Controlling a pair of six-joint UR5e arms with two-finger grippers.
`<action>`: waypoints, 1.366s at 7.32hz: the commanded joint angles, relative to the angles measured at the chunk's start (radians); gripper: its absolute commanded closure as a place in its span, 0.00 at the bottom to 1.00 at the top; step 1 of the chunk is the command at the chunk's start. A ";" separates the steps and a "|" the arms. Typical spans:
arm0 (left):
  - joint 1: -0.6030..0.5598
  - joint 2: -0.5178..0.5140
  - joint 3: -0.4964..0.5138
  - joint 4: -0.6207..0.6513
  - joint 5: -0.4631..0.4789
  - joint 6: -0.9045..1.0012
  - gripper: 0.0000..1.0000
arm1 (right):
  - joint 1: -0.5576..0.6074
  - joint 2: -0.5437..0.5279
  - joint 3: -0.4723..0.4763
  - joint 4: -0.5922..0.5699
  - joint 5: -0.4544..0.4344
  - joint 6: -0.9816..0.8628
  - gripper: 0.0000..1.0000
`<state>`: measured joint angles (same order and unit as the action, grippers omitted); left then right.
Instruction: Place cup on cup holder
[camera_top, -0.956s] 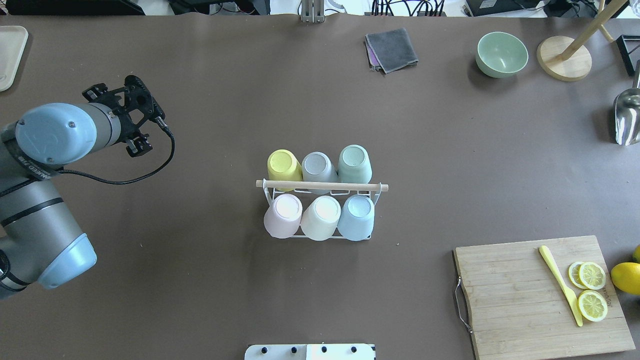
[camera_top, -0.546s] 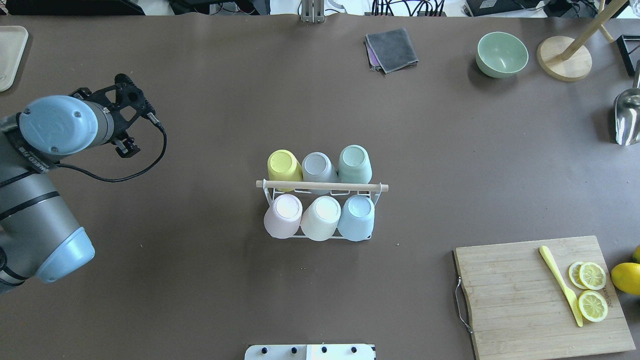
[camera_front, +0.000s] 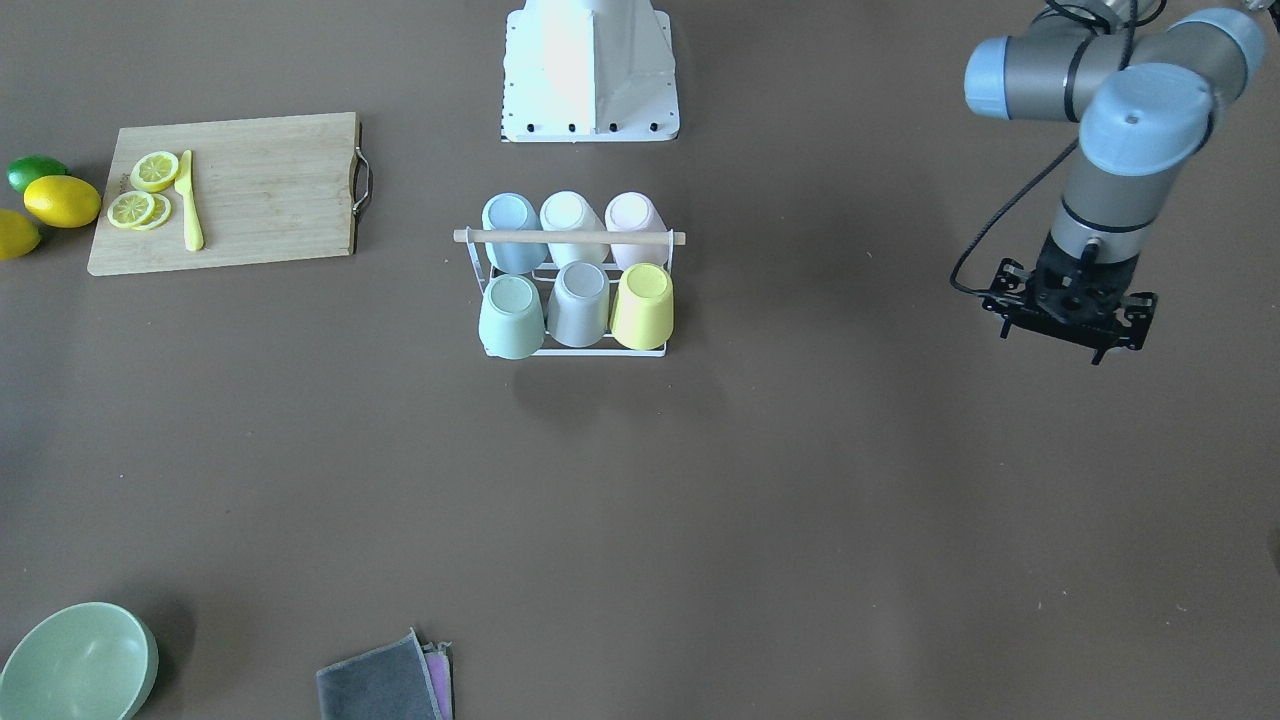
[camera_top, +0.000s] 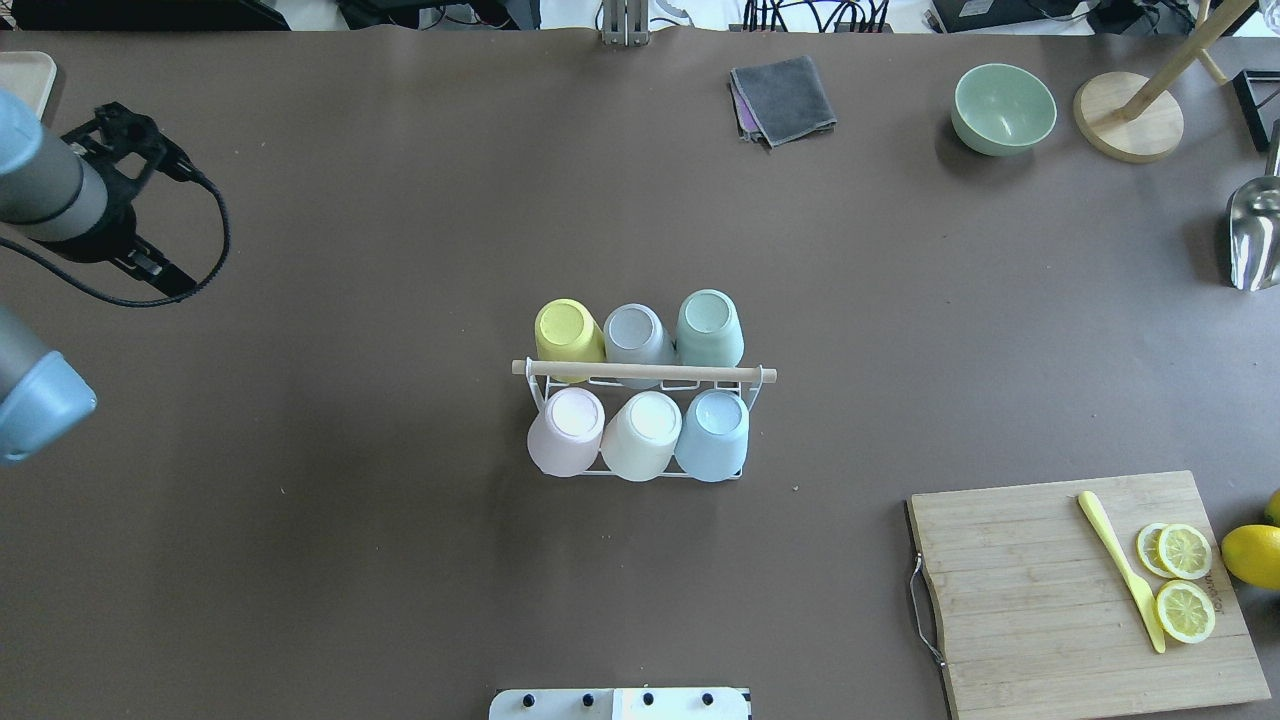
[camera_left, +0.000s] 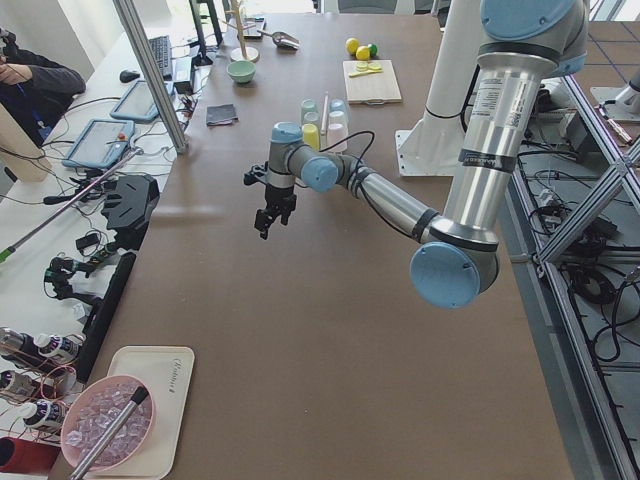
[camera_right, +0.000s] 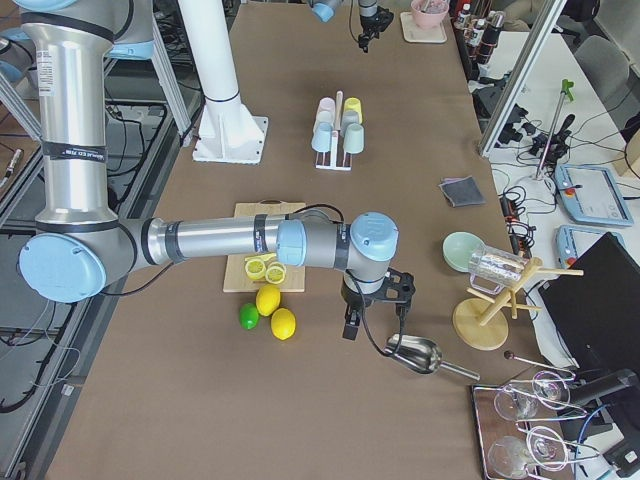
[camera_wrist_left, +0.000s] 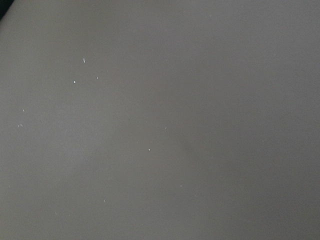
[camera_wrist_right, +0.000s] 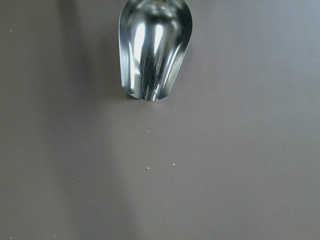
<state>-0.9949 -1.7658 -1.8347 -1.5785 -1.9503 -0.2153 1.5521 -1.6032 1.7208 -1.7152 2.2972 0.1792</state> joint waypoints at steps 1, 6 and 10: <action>-0.210 0.096 0.023 0.032 -0.268 -0.001 0.01 | 0.008 -0.014 0.000 0.002 0.011 0.003 0.00; -0.560 0.278 0.049 0.035 -0.384 0.011 0.01 | 0.057 -0.021 0.002 0.008 -0.001 0.013 0.00; -0.611 0.298 0.101 0.066 -0.408 0.310 0.01 | 0.057 -0.023 0.000 0.008 0.001 0.013 0.00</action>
<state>-1.5876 -1.4653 -1.7768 -1.5260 -2.3696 -0.0729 1.6090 -1.6259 1.7207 -1.7074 2.2979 0.1914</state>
